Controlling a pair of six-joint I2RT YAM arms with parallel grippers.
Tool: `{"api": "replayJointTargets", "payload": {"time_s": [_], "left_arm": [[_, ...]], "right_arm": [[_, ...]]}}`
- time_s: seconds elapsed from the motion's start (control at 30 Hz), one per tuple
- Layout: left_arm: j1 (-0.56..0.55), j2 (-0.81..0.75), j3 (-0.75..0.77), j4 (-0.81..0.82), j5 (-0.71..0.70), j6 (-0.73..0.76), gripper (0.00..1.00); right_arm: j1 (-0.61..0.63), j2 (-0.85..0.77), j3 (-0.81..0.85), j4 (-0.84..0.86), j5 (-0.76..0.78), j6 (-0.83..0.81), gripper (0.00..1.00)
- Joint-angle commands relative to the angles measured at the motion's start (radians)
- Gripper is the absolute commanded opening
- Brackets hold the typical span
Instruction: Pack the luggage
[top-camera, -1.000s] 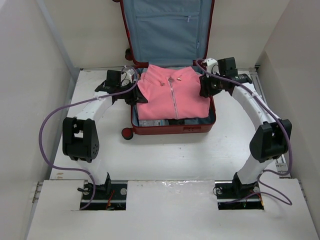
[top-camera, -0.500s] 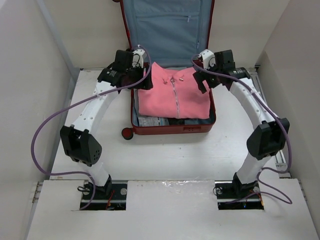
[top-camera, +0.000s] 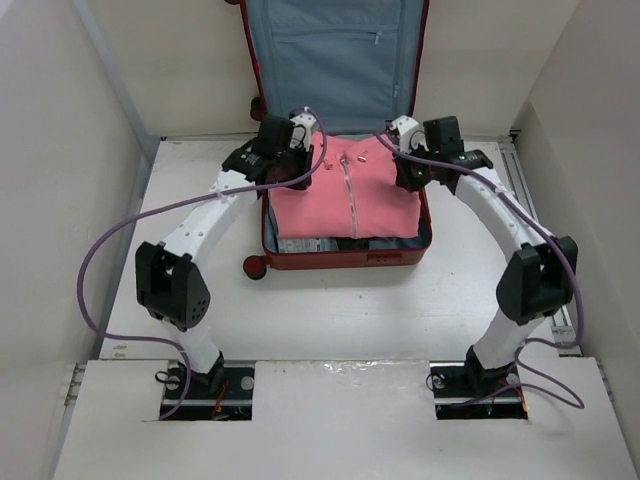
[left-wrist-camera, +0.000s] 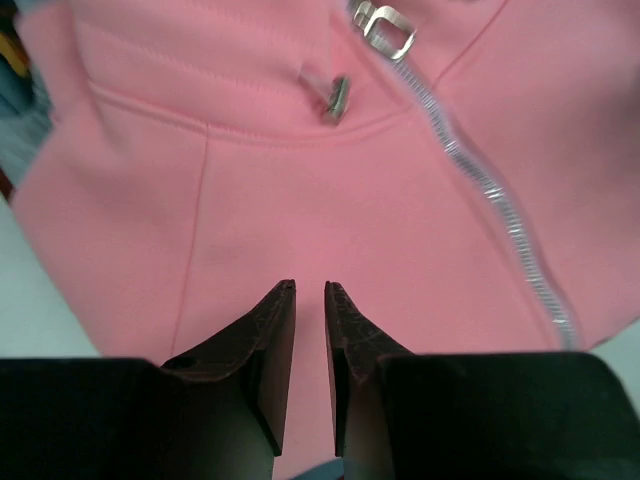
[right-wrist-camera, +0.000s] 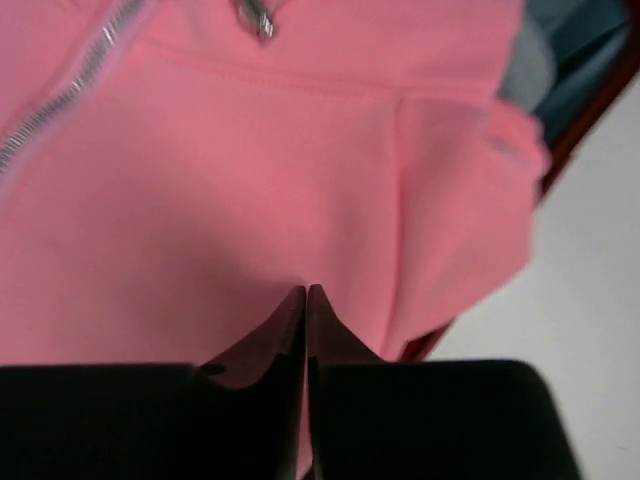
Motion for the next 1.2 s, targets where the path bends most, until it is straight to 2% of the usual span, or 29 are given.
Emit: {"api": "replayJointTargets", "payload": {"time_s": [0.0, 0.03, 0.13, 0.23, 0.3, 0.33, 0.4, 0.43, 0.53, 0.6, 0.63, 0.67, 0.7, 0.73, 0.77, 0.87, 0.93, 0.97, 1.07, 1.1, 1.17], "left_arm": [[0.035, 0.049, -0.127, 0.069, 0.037, -0.007, 0.15], [0.049, 0.050, -0.164, 0.124, 0.037, -0.007, 0.15], [0.058, 0.073, -0.253, 0.178, 0.004, 0.005, 0.15], [0.058, 0.054, -0.209, 0.178, 0.014, 0.034, 0.15], [0.058, 0.045, -0.133, 0.160, 0.014, 0.046, 0.15], [0.058, 0.045, -0.017, 0.146, -0.001, 0.046, 0.19], [0.067, 0.056, 0.100, 0.119, -0.065, 0.057, 0.24], [0.082, 0.066, 0.194, 0.119, -0.088, 0.046, 0.27], [0.157, 0.077, 0.285, 0.170, -0.119, -0.038, 0.43], [0.245, 0.089, 0.314, 0.273, -0.107, -0.105, 0.57], [0.277, 0.117, 0.314, 0.316, -0.078, -0.172, 0.66], [0.306, 0.117, 0.314, 0.357, -0.056, -0.200, 0.68], [0.354, 0.147, 0.326, 0.399, -0.032, -0.225, 0.68], [0.368, 0.167, 0.339, 0.469, -0.012, -0.242, 0.69], [0.378, 0.187, 0.349, 0.506, 0.029, -0.242, 0.72], [0.379, 0.260, 0.366, 0.655, 0.040, -0.195, 0.72], [0.379, 0.312, 0.375, 0.780, 0.053, -0.182, 0.73], [0.379, 0.330, 0.385, 0.813, 0.053, -0.167, 0.73], [0.379, 0.425, 0.476, 0.888, 0.063, -0.158, 0.73], [0.379, 0.451, 0.503, 0.904, 0.063, -0.158, 0.73], [0.368, 0.514, 0.556, 0.960, 0.073, -0.170, 0.74]], "right_arm": [[-0.029, 0.066, -0.075, 0.099, -0.136, 0.062, 0.05], [-0.029, 0.105, -0.075, 0.112, -0.136, 0.071, 0.00], [-0.039, 0.152, -0.047, 0.099, -0.162, 0.057, 0.00], [-0.049, 0.165, 0.075, 0.043, -0.162, 0.025, 0.02], [-0.074, 0.165, 0.173, -0.010, -0.151, -0.009, 0.09], [-0.100, 0.179, 0.291, -0.024, -0.160, -0.009, 0.25], [-0.129, 0.192, 0.411, -0.036, -0.189, -0.023, 0.47], [-0.158, 0.208, 0.519, -0.036, -0.189, -0.033, 0.70], [-0.198, 0.237, 0.629, 0.035, -0.240, -0.033, 0.92], [-0.232, 0.246, 0.646, 0.124, -0.249, -0.020, 0.95], [-0.250, 0.246, 0.646, 0.223, -0.258, -0.009, 0.97], [-0.250, 0.258, 0.646, 0.277, -0.267, 0.003, 0.97], [-0.262, 0.268, 0.646, 0.337, -0.268, 0.019, 0.97], [-0.263, 0.290, 0.646, 0.459, -0.286, 0.051, 0.97], [-0.272, 0.307, 0.646, 0.511, -0.297, 0.068, 0.97], [-0.272, 0.434, 0.756, 0.630, -0.344, 0.127, 0.97], [-0.272, 0.549, 0.885, 0.677, -0.366, 0.201, 0.97], [-0.272, 0.580, 0.910, 0.757, -0.366, 0.233, 0.97], [-0.272, 0.645, 0.892, 0.911, -0.325, 0.363, 0.95], [-0.272, 0.656, 0.875, 1.019, -0.288, 0.387, 0.94], [-0.272, 0.697, 0.861, 1.092, -0.252, 0.419, 0.89]]}}
